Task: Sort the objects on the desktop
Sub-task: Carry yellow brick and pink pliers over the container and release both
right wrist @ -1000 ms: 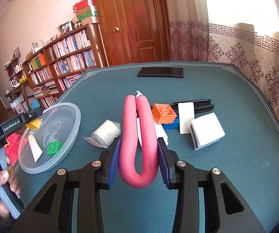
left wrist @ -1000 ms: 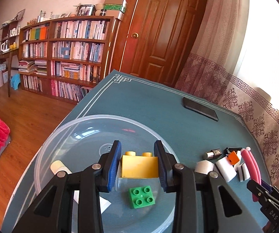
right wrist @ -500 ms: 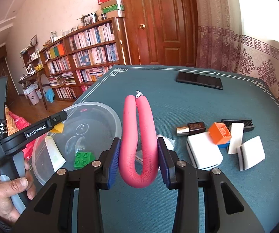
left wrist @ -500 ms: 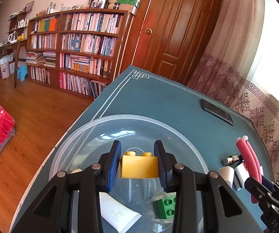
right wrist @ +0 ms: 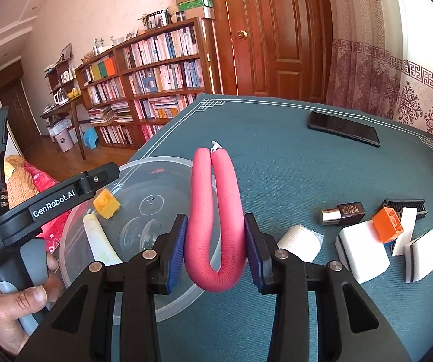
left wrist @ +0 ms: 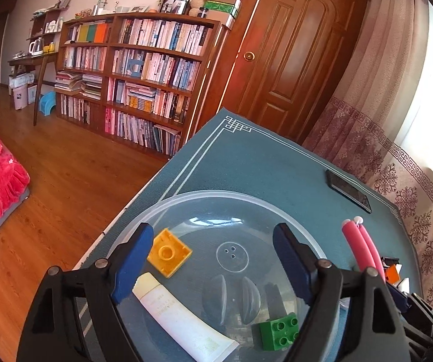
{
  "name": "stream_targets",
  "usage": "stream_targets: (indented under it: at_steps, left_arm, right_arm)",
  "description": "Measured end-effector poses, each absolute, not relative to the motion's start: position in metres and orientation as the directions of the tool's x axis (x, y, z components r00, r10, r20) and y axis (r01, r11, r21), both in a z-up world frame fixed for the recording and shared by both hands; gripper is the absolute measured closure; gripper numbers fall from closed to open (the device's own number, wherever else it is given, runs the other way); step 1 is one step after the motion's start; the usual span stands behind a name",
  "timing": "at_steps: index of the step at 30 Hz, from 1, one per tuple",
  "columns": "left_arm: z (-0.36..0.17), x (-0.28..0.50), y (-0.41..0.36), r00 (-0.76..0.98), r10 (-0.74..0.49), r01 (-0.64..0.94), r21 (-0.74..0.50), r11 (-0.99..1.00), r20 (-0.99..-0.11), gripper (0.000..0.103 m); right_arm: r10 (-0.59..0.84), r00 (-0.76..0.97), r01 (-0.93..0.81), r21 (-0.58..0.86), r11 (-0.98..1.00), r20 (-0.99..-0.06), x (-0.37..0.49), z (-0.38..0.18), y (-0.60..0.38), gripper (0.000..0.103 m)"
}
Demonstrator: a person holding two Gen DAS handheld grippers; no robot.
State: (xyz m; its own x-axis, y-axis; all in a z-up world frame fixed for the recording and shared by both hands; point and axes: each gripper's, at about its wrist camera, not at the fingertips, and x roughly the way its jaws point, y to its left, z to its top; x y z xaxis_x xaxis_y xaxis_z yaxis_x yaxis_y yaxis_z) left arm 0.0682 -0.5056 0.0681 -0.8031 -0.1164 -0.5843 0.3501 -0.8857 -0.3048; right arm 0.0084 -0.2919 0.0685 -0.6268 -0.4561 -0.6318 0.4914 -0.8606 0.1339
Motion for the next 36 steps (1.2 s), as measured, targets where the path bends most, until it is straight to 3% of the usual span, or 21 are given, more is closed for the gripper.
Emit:
stream_targets:
  at_steps: [17,22,36]
  left_arm:
    - [0.074,0.074,-0.518,-0.807,-0.128,0.376,-0.334,-0.864,-0.576,0.015]
    - [0.075,0.074,-0.519,-0.808,-0.112,0.366,-0.343,-0.865,-0.579,0.015]
    - [0.075,0.074,-0.514,-0.805,-0.096,0.362,-0.356,-0.861,-0.586,0.015]
  right_arm:
    - [-0.514,-0.544,0.547,0.184,-0.817,-0.664,-0.006,0.051,-0.317,0.062]
    - [-0.522,-0.547,0.541,0.199,-0.817,-0.655,-0.004,0.049,-0.312,0.05]
    - [-0.504,-0.573,0.475,0.239,-0.847,-0.646,0.006,0.043,-0.282,0.049]
